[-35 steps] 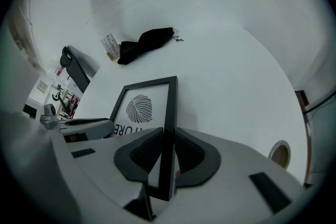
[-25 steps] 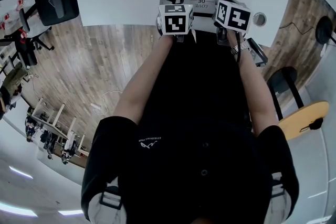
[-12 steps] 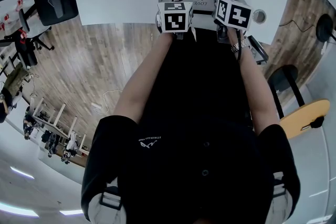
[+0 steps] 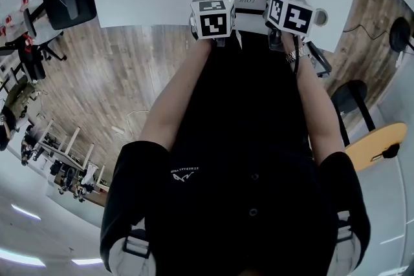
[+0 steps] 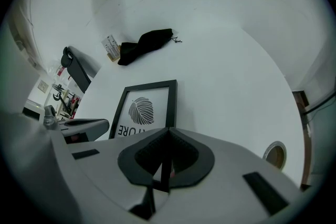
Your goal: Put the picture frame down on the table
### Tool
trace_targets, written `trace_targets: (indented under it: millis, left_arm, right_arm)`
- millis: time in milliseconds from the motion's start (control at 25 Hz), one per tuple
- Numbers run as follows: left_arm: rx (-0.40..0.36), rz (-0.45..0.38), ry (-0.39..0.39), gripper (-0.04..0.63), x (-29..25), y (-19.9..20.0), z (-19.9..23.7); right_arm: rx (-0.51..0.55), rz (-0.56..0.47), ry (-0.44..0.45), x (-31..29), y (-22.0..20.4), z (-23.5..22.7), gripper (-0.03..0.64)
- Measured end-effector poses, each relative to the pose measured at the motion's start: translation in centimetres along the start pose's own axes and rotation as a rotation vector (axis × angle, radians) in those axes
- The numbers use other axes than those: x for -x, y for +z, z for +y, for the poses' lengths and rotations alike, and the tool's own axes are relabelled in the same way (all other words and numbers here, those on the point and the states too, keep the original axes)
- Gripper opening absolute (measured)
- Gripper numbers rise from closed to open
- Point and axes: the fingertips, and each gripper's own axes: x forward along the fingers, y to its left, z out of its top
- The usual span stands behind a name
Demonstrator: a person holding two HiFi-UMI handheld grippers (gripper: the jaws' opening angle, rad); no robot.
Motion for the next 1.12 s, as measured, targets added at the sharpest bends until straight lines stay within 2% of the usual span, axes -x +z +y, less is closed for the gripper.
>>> trace_targets:
  millis: [200, 600, 1120]
  left_arm:
    - [-0.001, -0.013, 0.023, 0.008, 0.8, 0.4, 0.1]
    - [0.017, -0.072, 0.009, 0.006, 2.6, 0.4, -0.5]
    - [0.005, -0.153, 0.010, 0.008, 5.7, 0.8, -2.0]
  right_arm:
    - [0.018, -0.008, 0.012, 0.5, -0.1, 0.5, -0.002]
    - [0.041, -0.054, 0.047, 2.1, -0.3, 1.7, -0.002]
    - [0.124, -0.119, 0.071, 4.9, 0.0, 2.8, -0.002]
